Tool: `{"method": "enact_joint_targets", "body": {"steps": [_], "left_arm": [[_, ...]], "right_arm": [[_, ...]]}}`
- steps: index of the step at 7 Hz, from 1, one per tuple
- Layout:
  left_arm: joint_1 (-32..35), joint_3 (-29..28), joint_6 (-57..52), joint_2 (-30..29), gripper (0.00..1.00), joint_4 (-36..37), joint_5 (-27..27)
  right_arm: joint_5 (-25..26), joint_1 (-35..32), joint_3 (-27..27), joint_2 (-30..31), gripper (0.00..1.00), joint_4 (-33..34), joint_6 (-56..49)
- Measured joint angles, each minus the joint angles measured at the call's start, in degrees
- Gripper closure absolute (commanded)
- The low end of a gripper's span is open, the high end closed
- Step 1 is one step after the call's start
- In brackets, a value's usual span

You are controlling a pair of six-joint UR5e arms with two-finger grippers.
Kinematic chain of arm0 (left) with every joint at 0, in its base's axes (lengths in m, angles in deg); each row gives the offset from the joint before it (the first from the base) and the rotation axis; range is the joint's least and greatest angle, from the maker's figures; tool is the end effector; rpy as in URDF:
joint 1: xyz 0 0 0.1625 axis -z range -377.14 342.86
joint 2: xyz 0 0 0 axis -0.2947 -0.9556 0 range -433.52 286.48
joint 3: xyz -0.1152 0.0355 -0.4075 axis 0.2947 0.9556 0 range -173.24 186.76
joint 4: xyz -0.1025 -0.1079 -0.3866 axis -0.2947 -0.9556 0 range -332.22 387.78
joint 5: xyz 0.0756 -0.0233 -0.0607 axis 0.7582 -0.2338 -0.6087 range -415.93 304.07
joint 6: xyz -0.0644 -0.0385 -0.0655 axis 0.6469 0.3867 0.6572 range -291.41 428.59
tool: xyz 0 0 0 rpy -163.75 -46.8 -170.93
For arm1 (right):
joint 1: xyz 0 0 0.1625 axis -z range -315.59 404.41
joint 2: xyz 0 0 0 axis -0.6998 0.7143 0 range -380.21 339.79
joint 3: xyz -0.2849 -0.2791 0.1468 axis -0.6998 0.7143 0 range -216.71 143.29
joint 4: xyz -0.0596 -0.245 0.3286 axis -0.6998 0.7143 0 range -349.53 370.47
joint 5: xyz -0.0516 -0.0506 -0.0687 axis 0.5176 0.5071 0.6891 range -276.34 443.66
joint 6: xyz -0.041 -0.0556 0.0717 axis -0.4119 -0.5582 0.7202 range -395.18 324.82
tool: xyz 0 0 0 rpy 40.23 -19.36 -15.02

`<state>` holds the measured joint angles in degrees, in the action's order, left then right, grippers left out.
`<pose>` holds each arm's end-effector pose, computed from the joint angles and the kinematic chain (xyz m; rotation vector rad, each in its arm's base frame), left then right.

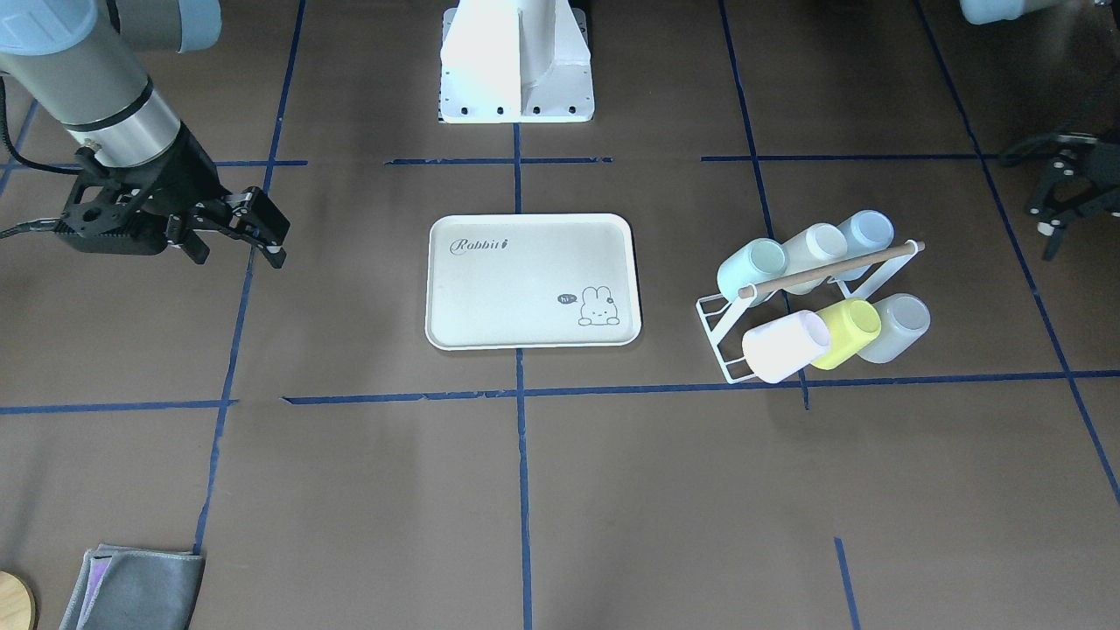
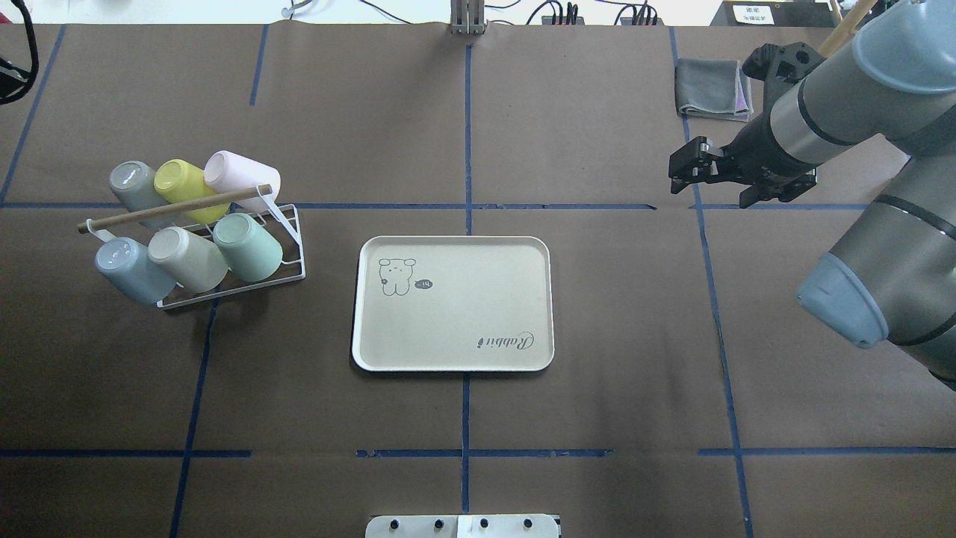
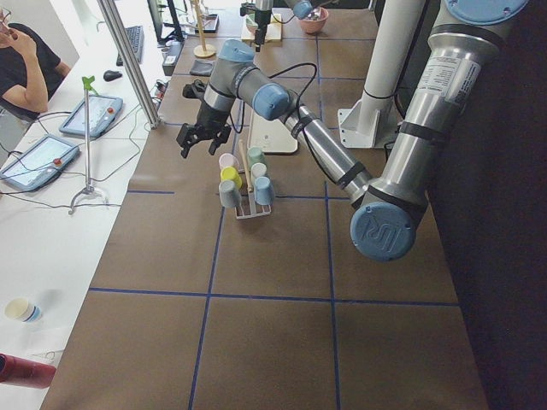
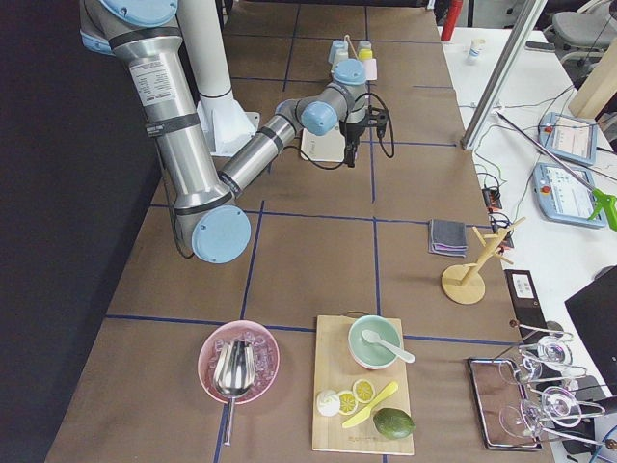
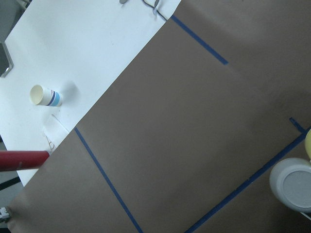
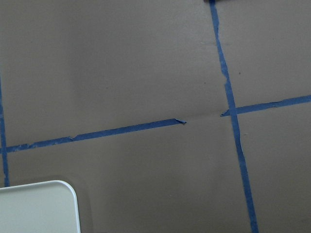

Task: Pick up and place green cup on tray

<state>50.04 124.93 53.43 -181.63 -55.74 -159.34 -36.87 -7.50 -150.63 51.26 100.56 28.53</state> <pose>0.1085 -0.5422 0.2936 0.6899 0.2763 0.7142 -0.2778 -0.4886 0.2970 0.0608 -0.8807 0.2209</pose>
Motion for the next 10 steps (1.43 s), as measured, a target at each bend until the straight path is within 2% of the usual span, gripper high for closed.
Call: {"method": "enact_joint_targets", "body": {"steps": [2, 3, 5, 6, 7, 8, 9, 10], "left_arm": [[-5.27, 5.59, -9.88, 2.26, 0.0, 0.39, 9.45], [-7.62, 8.25, -12.99, 3.82, 0.0, 0.67, 13.17], [-11.45, 11.4, -17.07, 4.6, 0.0, 0.98, 17.18], [-15.44, 12.58, -20.84, 4.63, 0.0, 1.94, 22.52], [-20.83, 14.13, -25.38, 4.04, 0.0, 5.42, 29.66], [-26.38, 15.39, -28.04, 1.96, 0.0, 11.91, 36.33], [-32.58, 15.87, -29.07, -1.12, 0.09, 19.98, 43.36], [-38.56, 15.86, -29.41, -3.38, 0.13, 26.03, 49.42]], "right_arm": [[0.01, -0.99, 0.13, 1.33, 0.0, -0.02, -0.97], [0.03, -1.36, 0.13, 2.23, 0.0, -0.05, -1.99], [-0.03, -3.09, 0.12, 4.79, 0.0, -0.33, -6.63], [-0.04, -4.43, 0.15, 6.16, 0.0, -0.4, -9.74], [-0.08, -5.48, 0.21, 7.32, 0.0, -0.42, -12.31], [-0.08, -6.07, 0.25, 8.34, 0.0, -0.46, -14.17], [0.01, -6.32, 0.3, 9.14, 0.0, -0.49, -15.34], [0.08, -6.4, 0.41, 9.55, 0.0, -0.53, -15.91]]}}
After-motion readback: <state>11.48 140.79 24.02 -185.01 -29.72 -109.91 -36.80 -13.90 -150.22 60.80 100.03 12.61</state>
